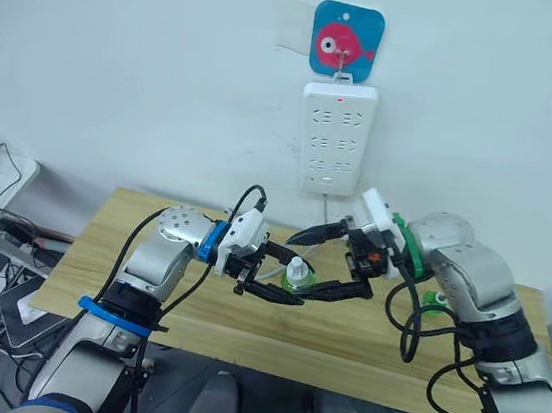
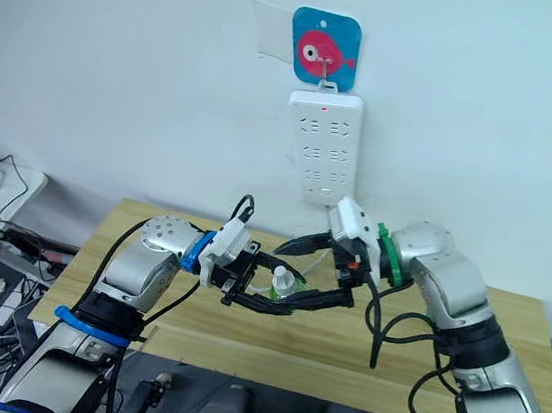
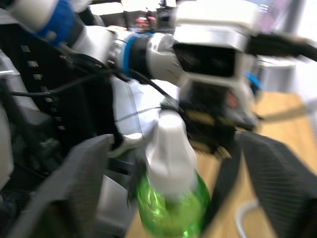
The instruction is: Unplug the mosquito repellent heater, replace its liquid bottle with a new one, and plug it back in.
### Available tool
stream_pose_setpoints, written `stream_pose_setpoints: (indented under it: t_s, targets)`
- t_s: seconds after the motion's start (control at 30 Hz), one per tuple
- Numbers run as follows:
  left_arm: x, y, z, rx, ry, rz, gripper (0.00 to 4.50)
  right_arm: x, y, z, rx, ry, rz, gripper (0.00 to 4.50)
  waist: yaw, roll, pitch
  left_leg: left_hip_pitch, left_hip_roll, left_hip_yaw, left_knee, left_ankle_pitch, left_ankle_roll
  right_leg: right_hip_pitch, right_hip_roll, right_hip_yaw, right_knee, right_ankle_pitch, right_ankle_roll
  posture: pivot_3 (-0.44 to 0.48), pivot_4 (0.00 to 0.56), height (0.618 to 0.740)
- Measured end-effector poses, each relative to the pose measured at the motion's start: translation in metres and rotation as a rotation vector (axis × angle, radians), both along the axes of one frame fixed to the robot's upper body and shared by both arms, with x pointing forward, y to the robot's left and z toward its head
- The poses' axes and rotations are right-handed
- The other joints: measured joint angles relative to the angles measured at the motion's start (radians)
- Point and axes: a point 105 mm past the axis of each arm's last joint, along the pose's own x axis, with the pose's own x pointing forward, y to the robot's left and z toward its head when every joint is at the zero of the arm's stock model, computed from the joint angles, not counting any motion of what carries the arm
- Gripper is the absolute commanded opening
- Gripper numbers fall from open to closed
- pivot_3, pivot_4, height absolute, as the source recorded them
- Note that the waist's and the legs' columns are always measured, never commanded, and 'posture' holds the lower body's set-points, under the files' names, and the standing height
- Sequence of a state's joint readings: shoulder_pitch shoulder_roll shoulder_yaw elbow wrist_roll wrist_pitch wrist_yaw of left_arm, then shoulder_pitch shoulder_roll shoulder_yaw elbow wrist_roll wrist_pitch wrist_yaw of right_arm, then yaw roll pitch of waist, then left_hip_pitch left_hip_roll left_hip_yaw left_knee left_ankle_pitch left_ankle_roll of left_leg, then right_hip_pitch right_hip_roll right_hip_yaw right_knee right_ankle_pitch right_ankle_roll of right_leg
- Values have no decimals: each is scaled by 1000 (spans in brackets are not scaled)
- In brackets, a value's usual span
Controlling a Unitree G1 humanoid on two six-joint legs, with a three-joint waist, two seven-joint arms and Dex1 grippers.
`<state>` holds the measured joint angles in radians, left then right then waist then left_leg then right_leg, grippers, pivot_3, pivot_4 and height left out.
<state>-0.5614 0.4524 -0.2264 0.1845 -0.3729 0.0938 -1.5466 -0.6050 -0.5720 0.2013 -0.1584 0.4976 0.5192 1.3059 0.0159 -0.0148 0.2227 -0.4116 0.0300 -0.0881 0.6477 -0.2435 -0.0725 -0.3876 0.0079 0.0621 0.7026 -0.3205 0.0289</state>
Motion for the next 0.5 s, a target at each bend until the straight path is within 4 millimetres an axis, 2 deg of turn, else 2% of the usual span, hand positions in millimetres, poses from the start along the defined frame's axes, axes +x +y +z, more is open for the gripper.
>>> stream_pose_setpoints:
  t_s: [0.13, 0.4, 0.5]
  targets:
    - [6, -4, -3, -27, 8, 39, 2232, -1, -9, 0, 51, -10, -190, 4456, 1, 0, 0, 0, 0, 0, 0, 0, 0, 0, 0, 0, 0, 0, 0, 75, 199, 740]
    - [17, -6, -2, -41, 6, 88, 2232, -20, 12, -3, 118, -49, -359, 4456, -24, 0, 0, 1, 0, 0, 0, 1, 0, 0, 0, 1, 3, 0, 0, 53, 195, 740]
    - [17, -6, -3, -34, 4, 89, 2232, -11, 22, -4, 142, -66, -433, 4456, -31, 0, 0, 2, 0, 0, 0, 1, 0, 0, 1, 1, 5, 0, 0, 49, 188, 740]
